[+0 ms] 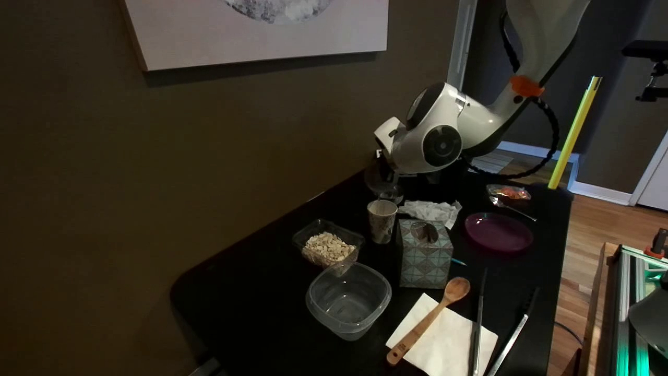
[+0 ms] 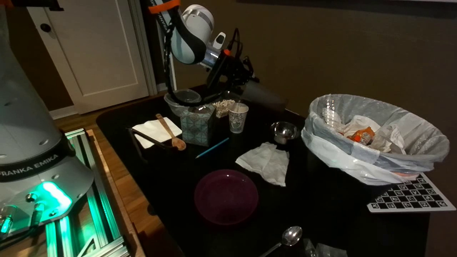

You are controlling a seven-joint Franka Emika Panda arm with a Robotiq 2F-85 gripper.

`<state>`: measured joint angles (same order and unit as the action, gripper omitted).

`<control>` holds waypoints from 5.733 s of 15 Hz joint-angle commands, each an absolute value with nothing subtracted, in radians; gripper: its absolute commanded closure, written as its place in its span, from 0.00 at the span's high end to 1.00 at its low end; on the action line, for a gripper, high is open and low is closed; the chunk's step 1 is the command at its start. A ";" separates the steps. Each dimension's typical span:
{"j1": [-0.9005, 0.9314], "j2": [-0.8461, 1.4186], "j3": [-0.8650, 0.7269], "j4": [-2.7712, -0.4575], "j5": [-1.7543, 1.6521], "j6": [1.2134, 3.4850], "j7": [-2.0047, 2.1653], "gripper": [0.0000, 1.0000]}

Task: Push the closest cup forward, then then pour out the contents from the furthest cup into the closest cup

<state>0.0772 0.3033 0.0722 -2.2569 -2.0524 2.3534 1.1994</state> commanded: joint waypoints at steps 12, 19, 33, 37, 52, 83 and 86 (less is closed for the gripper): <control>0.052 0.278 0.100 -2.283 -2.105 2.311 1.212 0.01; 0.051 0.277 0.100 -2.286 -2.101 2.311 1.208 0.01; 0.043 0.275 0.100 -2.285 -2.084 2.322 1.198 0.01; 0.043 0.274 0.100 -2.285 -2.088 2.315 1.199 0.01; 0.043 0.273 0.103 -2.287 -2.084 2.301 1.193 0.01; -0.057 0.270 0.072 -2.184 -1.719 2.595 1.106 0.01; -0.070 0.274 0.057 -2.154 -1.611 2.633 1.057 0.01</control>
